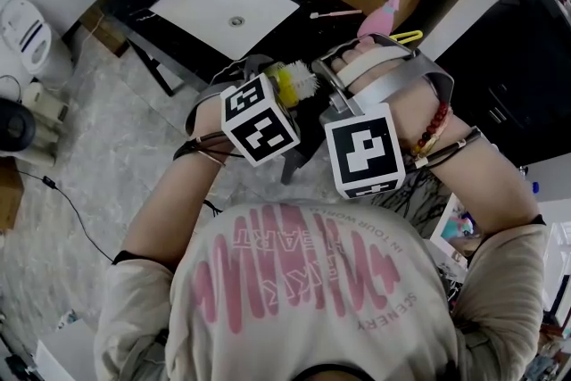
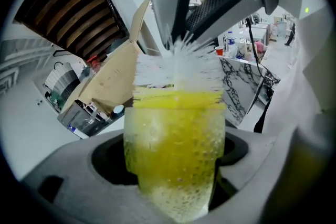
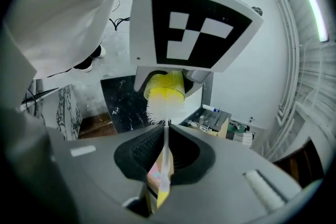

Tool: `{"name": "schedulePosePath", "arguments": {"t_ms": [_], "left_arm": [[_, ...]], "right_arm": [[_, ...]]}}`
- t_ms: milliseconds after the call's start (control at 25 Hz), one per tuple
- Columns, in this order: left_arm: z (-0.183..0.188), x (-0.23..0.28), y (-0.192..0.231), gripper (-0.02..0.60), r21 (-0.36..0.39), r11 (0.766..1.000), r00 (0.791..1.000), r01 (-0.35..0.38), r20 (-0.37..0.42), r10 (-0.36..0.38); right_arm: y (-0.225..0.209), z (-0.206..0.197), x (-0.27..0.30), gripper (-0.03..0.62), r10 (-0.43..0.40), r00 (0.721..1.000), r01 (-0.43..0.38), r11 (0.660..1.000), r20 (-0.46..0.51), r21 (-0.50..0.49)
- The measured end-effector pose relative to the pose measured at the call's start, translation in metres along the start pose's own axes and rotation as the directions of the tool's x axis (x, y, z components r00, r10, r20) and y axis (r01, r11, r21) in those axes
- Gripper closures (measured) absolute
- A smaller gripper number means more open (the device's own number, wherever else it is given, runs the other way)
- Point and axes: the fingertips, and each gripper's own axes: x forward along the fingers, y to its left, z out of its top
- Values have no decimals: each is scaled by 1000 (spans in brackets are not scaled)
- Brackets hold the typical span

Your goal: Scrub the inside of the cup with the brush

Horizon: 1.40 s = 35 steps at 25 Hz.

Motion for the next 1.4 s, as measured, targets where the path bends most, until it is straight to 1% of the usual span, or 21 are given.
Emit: {"name": "schedulePosePath", "arguments": {"t_ms": [120, 320, 440, 560, 720, 840, 920, 1080, 1240, 1400], "left_arm": [[-2, 1, -2, 179, 44, 999, 1000, -4, -21, 5], [-3, -1, -3, 179, 79, 997, 1000, -4, -11, 5], [-3, -4, -2, 179, 122, 992, 1000, -12, -2, 12], [-2, -9, -4, 179, 175, 985, 1000, -9, 21, 5], [1, -17, -4, 179, 220, 976, 998, 1, 63, -15], [4, -22, -3, 179, 255, 967, 996, -12, 90, -11], [8, -26, -4, 179, 240, 971, 992, -7, 124, -24], [17, -38, -4, 179, 169, 985, 977, 33, 204, -67], [20, -44, -5, 179, 149, 988, 966, 50, 243, -85], [26, -50, -5, 179, 101, 992, 949, 80, 297, -106]], "right_arm": [[-1, 2, -2, 549, 1, 1000, -1, 1000, 7, -16], [-5, 3, 0, 548, -5, 1000, 4, 1000, 27, 5], [-8, 2, 1, 548, -7, 999, 6, 1000, 35, 21], [-9, 0, 2, 548, -4, 999, 2, 999, 50, 50], [-13, -5, 4, 548, -3, 998, -3, 995, 63, 96], [-13, -6, 5, 548, -4, 998, -4, 993, 66, 119], [-11, -7, 7, 549, -4, 998, -5, 991, 69, 134], [-11, -7, 6, 552, -12, 997, -2, 985, 79, 173], [-9, -6, 4, 553, -12, 996, -5, 981, 88, 194], [-5, -8, 5, 553, -7, 996, -14, 976, 94, 216]]}}
